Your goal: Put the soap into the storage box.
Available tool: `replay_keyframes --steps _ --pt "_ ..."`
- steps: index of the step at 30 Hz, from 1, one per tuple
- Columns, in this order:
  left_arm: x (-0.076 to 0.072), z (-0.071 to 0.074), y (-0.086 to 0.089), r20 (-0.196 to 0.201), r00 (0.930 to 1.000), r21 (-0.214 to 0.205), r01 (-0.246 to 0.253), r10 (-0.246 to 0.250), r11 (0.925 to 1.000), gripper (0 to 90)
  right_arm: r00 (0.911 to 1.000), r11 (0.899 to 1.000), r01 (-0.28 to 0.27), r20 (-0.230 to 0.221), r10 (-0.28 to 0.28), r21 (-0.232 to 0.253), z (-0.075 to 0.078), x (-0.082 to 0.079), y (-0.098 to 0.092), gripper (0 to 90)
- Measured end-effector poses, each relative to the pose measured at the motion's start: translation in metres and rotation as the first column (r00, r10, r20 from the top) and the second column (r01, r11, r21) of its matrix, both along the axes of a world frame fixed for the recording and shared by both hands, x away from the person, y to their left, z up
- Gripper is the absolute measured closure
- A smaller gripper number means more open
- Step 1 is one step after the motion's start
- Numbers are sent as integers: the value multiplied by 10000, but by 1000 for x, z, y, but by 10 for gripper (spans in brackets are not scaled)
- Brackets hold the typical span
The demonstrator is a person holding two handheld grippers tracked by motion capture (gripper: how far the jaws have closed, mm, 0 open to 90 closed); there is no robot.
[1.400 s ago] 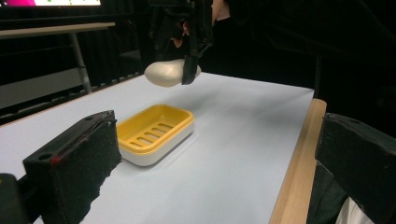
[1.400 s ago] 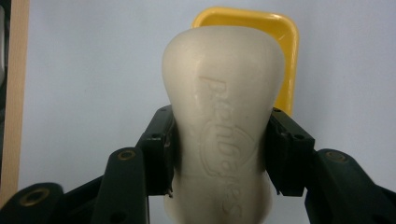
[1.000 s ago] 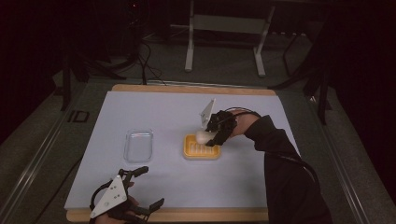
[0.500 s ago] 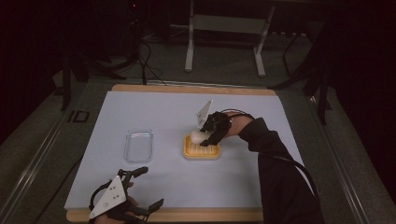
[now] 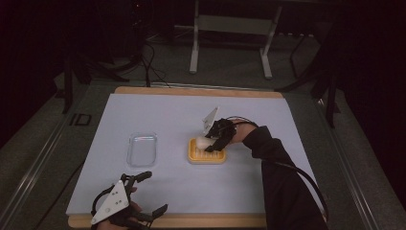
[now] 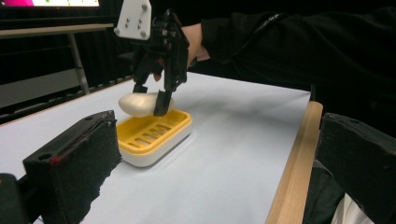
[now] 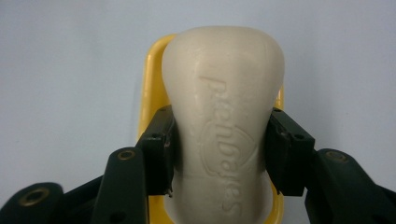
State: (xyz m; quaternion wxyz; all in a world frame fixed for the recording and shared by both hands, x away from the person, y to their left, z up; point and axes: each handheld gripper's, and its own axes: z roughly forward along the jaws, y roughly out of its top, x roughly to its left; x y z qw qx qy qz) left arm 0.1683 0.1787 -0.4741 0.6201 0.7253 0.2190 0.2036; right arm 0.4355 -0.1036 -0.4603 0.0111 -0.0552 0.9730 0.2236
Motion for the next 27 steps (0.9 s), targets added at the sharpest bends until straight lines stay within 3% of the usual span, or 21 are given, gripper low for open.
replay_keyframes --steps 4,12,17,24,27 --pt "0 0 0 -17 10000 -5 2 -2 10000 1 9997 9995 -227 -76 225 -208 -7 -1 3 497" --pt "0 0 0 -9 10000 -1 25 -25 10000 1 9997 9997 -96 -238 90 -245 -18 1 5 497" --pt "1 0 0 -17 10000 39 33 -33 10000 1 9997 9979 12 -240 -28 -644 -29 2 7 497" --pt "1 0 0 -20 10000 22 46 -45 10000 1 9991 9944 211 -334 -246 -1032 -31 2 8 485" --pt "0 0 0 -5 10000 45 52 -52 10000 1 9980 9951 353 -496 -399 -921 -30 3 9 456"
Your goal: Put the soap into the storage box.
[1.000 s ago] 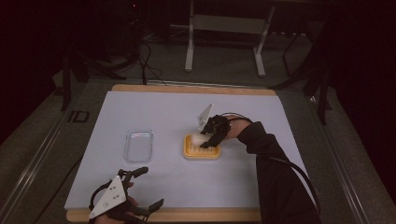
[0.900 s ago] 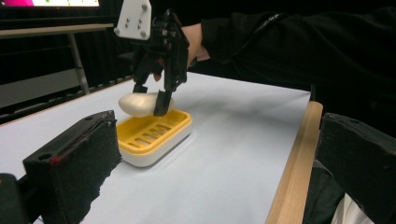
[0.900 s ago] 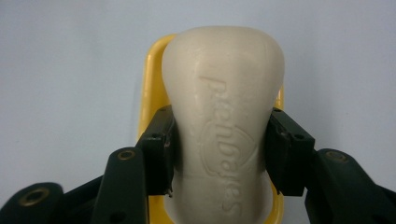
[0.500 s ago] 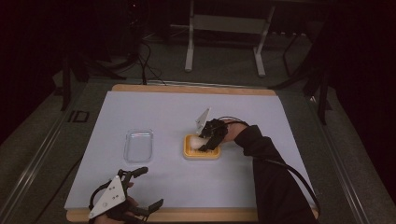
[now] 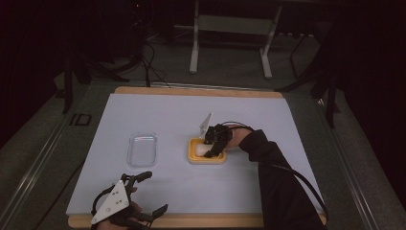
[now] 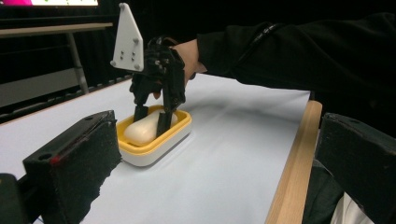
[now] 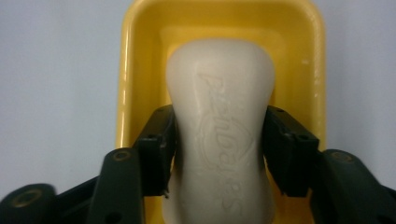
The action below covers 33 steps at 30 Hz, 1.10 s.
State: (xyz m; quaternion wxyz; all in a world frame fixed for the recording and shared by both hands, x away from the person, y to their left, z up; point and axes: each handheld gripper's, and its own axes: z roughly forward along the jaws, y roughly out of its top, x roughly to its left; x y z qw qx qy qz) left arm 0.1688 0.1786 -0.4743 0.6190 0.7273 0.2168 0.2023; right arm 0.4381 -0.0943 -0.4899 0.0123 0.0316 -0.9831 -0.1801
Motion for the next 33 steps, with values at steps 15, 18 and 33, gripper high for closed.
replay_keyframes --steps 15,18,33 --pt "0 0 0 0 10000 34 -17 17 10000 1 9987 9993 285 413 -294 226 38 -3 -7 442" --pt "0 0 -1 -14 10000 28 -4 4 10000 2 9977 9985 423 516 -440 339 42 -3 -9 435" --pt "2 -1 -2 -70 10000 40 -2 2 10000 1 9677 9719 2352 921 -2348 68 62 -5 -31 230"
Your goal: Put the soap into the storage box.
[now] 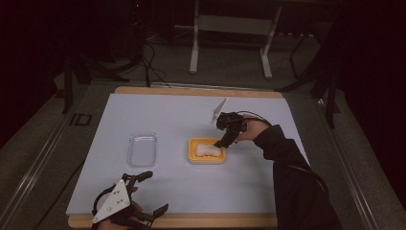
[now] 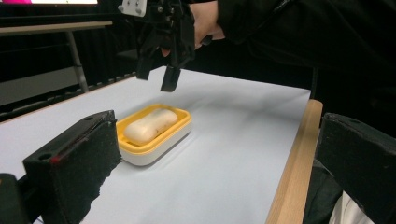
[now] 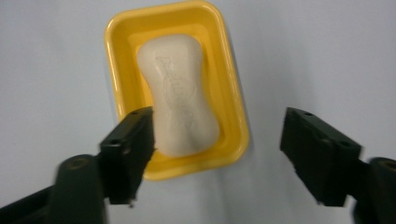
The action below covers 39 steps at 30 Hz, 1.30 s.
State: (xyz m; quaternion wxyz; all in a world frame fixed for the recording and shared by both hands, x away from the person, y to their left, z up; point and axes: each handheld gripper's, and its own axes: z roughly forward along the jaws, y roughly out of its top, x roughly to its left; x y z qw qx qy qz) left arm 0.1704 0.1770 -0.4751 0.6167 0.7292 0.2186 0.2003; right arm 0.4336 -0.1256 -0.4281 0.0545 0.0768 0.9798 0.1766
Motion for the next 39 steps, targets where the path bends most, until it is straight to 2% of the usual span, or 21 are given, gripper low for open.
replay_keyframes --steps 2,3,5,6,9,10,11,12,18,19,20,21,22,23,24,25,28,30,33,36,39 --pt "0 0 0 13 10000 12 2 -2 10000 1 9994 9995 324 -106 -324 40 2 0 -4 153" --pt "0 0 0 14 10000 -1 3 -3 10000 1 9977 9978 669 -94 -668 48 4 1 -8 135" --pt "0 0 0 13 10000 9 2 -2 10000 1 9968 9969 782 -144 -782 49 5 1 -10 126" --pt "0 0 0 14 10000 16 -1 1 10000 1 9949 9949 1010 33 -1010 0 5 0 -14 114" --pt "0 0 0 -4 10000 -6 -11 11 10000 1 9896 9895 1439 -31 -1439 115 6 3 -19 114" --pt "0 0 0 -5 10000 -3 -9 9 10000 1 9823 9817 1868 41 -1871 358 7 4 -26 126" --pt "0 0 0 -9 10000 6 -18 18 10000 1 9790 9777 2036 3 -2038 512 8 4 -29 127" --pt "0 0 -1 -15 10000 8 -13 13 10000 1 9790 9777 2036 3 -2038 512 8 4 -29 127" --pt "0 -1 -1 -51 10000 5 0 0 10000 1 9515 9459 3072 -196 -3069 1044 8 0 -47 134" --pt "0 -1 -1 -51 10000 5 0 0 10000 1 9515 9459 3072 -196 -3069 1044 8 0 -47 134" --pt "0 -1 -1 -63 10000 15 -13 13 10000 1 9458 9394 3242 -203 -3240 1116 7 -1 -50 137" --pt "0 -1 -1 -65 10000 14 -16 16 10000 1 9324 9223 3611 -355 -3597 1375 5 -5 -60 137" --pt "0 -1 -1 -82 10000 20 -28 29 10000 1 9324 9223 3611 -355 -3597 1375 5 -5 -60 137" --pt "0 -1 -1 -89 10000 17 -31 31 10000 1 9201 9086 3912 -423 -3893 1463 4 -8 -65 137" --pt "1 -1 -1 -88 10000 9 -29 29 10000 1 9201 9086 3912 -423 -3893 1463 4 -8 -65 137" --pt "1 -1 -1 -94 10000 8 -32 32 10000 1 9125 8992 4082 -428 -4068 1577 2 -12 -69 137" --pt "1 -1 -1 -123 9999 42 -56 56 10000 1 9075 8910 4183 -391 -4183 1764 1 -17 -73 137" --pt "1 -1 -1 -139 9999 89 -70 71 9999 1 9011 8826 4309 -380 -4318 1880 -2 -23 -79 136" --pt "1 -1 -1 -145 9999 91 -79 80 9999 1 8993 8784 4332 -321 -4362 2019 -4 -28 -83 136" --pt "1 -2 -1 -168 9998 76 -95 97 9999 1 8870 8589 4552 -352 -4604 2347 -8 -38 -90 135" --pt "2 -2 -1 -184 9998 97 -103 105 9999 1 8855 8571 4574 -334 -4634 2371 -12 -42 -93 136"
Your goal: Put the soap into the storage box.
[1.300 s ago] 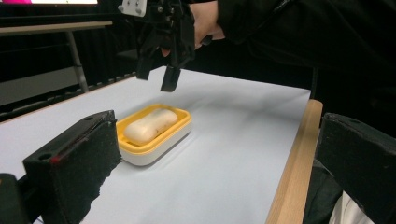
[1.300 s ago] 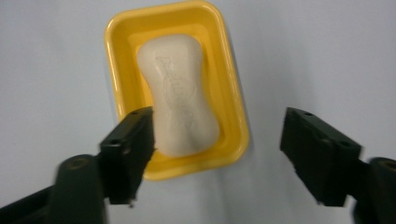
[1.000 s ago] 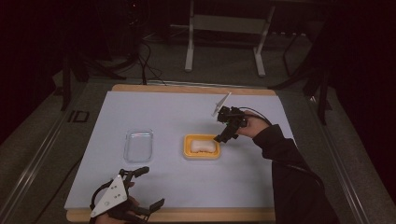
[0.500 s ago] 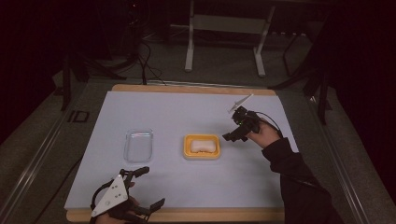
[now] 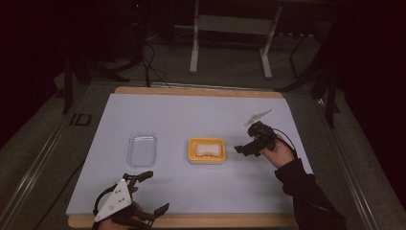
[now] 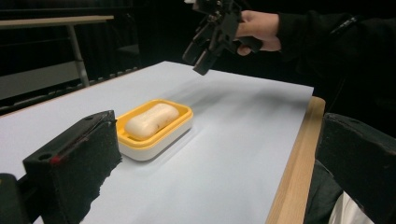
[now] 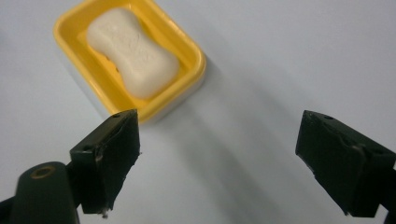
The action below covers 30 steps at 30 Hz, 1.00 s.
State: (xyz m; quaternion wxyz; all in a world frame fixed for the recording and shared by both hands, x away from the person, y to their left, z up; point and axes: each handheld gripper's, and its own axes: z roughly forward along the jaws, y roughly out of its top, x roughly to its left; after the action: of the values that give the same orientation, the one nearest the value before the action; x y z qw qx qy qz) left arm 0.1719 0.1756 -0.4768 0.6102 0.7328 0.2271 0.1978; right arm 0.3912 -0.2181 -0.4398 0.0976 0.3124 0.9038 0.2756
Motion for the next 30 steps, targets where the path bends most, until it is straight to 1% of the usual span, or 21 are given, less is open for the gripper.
replay_keyframes --steps 1,2,4,5,6,8,10,12,13,16,18,22,23,25,27,28,29,30 --pt "0 0 0 1 10000 5 16 -16 10000 1 9999 9999 81 137 -79 -95 -3 -5 -2 135" --pt "0 0 0 1 10000 5 16 -16 10000 1 9996 9997 219 183 -217 -83 -4 -7 -3 136" --pt "0 0 0 -6 10000 7 20 -20 10000 1 9996 9997 219 183 -217 -83 -4 -7 -3 136" --pt "0 0 0 -10 10000 25 -5 5 10000 1 9992 9994 326 228 -324 -69 -6 -10 -4 135" --pt "0 0 0 -15 10000 36 -12 12 10000 1 9975 9981 597 375 -602 140 -8 -15 -7 135" --pt "0 0 0 -22 10000 60 -19 19 10000 2 9967 9970 698 397 -711 319 -12 -20 -9 135" --pt "0 0 0 -32 10000 61 -25 25 10000 1 9948 9963 795 606 -814 332 -15 -25 -10 135" --pt "0 0 0 -36 10000 68 -24 24 10000 1 9938 9957 883 647 -900 286 -16 -30 -11 135" --pt "0 0 0 -37 10000 73 -28 28 10000 1 9940 9955 904 587 -920 285 -17 -32 -12 135" --pt "0 0 0 -68 10000 130 -59 60 9999 1 9924 9950 951 757 -970 290 -19 -40 -13 135" --pt "0 -1 -1 -88 10000 143 -45 46 9999 1 9922 9943 999 718 -1023 363 -21 -45 -14 135" --pt "0 -1 0 -100 9999 167 -37 39 9999 1 9893 9922 1149 847 -1188 494 -25 -51 -17 134" --pt "0 0 0 -106 9999 163 -101 103 9998 1 9845 9877 1380 986 -1449 734 -28 -56 -20 131" --pt "0 0 0 -135 9998 172 -161 163 9997 1 9803 9847 1498 1166 -1597 894 -29 -59 -22 131" --pt "0 -1 1 -193 9996 147 -214 216 9997 1 9768 9833 1588 1304 -1696 891 -30 -61 -24 131" --pt "0 -1 1 -193 9996 147 -214 216 9997 1 9768 9833 1588 1304 -1696 891 -30 -61 -24 131" --pt "0 0 1 -217 9995 142 -221 224 9997 1 9754 9818 1683 1291 -1788 879 -31 -63 -26 130" --pt "0 0 1 -218 9996 109 -200 202 9997 2 9721 9787 1862 1284 -1963 866 -34 -65 -28 130"
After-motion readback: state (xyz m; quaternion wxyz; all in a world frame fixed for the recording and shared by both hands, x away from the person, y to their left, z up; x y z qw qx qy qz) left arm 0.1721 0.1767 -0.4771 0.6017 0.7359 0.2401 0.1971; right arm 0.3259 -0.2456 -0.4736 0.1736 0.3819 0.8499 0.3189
